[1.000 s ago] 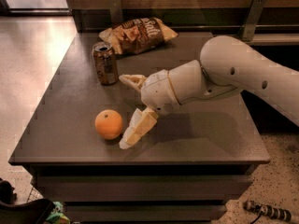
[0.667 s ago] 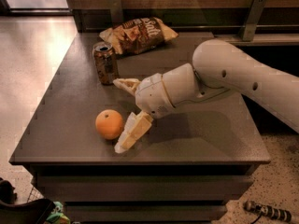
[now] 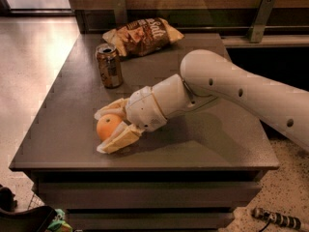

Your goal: Pick orange

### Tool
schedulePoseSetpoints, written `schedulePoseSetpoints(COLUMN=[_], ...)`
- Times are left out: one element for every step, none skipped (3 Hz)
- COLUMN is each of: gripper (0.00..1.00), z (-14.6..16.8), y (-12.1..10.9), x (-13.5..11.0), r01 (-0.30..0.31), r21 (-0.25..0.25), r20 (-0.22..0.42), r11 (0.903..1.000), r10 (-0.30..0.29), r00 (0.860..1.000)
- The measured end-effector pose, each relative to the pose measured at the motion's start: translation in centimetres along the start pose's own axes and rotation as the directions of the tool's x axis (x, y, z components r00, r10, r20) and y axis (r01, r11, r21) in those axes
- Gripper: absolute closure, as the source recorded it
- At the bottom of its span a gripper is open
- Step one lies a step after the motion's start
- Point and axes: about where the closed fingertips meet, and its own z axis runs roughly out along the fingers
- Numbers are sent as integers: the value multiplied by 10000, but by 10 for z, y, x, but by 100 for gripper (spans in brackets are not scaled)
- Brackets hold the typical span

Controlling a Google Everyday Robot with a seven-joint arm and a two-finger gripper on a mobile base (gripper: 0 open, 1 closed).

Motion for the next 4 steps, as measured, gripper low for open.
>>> schedulePoseSetpoints(gripper=[72, 100, 100, 100], z=[1, 4, 4, -18], y=[1, 2, 2, 10], x=[-1, -3, -4, -23], r01=[22, 58, 113, 815], r21=[-36, -86, -92, 432], r20=[-1, -4, 35, 406], r11=[10000, 9999, 9999, 9957], r10=[-22, -58, -113, -832], r00=[10000, 10000, 9999, 9957])
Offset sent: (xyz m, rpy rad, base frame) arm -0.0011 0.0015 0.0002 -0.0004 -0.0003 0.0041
